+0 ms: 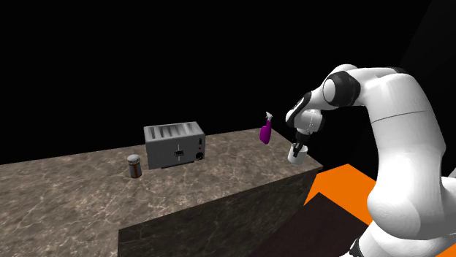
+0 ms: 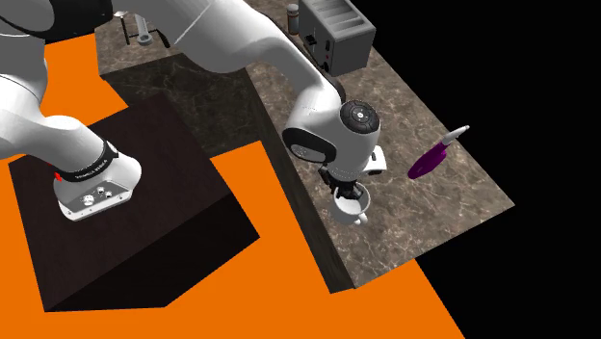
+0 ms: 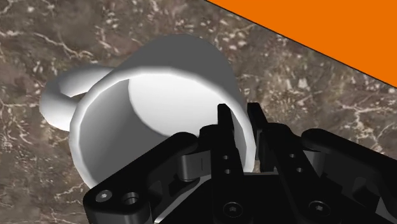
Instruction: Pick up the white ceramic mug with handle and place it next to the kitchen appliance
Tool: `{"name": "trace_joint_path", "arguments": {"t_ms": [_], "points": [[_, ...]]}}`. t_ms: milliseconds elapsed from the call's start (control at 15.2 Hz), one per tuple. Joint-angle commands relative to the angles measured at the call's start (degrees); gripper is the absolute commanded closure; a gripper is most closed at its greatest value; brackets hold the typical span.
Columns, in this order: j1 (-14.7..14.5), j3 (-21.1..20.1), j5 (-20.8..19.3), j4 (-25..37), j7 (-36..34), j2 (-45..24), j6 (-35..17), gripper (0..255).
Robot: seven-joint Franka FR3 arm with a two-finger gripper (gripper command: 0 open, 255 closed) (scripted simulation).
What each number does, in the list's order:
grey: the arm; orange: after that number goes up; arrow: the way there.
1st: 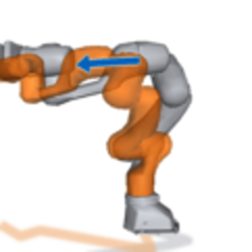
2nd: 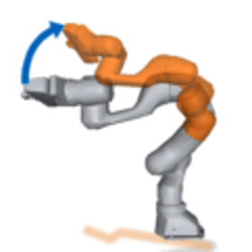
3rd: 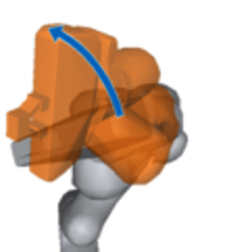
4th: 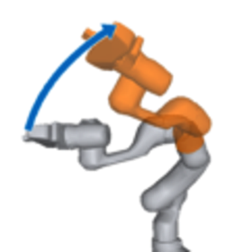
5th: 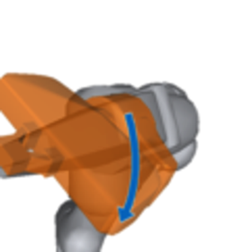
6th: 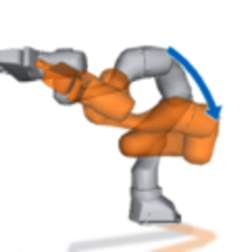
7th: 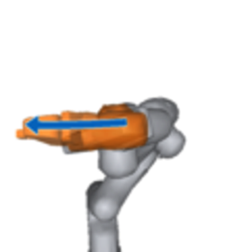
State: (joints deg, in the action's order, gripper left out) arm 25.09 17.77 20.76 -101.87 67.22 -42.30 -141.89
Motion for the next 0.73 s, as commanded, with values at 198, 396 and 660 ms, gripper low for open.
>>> {"name": "trace_joint_path", "arguments": {"t_ms": [198,396,660], "points": [[-0.77,1.10,-1.09,-0.87,-0.64,3.12,2.23,255],[-1.22,1.73,-1.78,-1.16,-1.07,4.83,3.64,255],[-1.79,2.52,-2.72,-1.37,-1.68,7.04,5.59,255]]}}
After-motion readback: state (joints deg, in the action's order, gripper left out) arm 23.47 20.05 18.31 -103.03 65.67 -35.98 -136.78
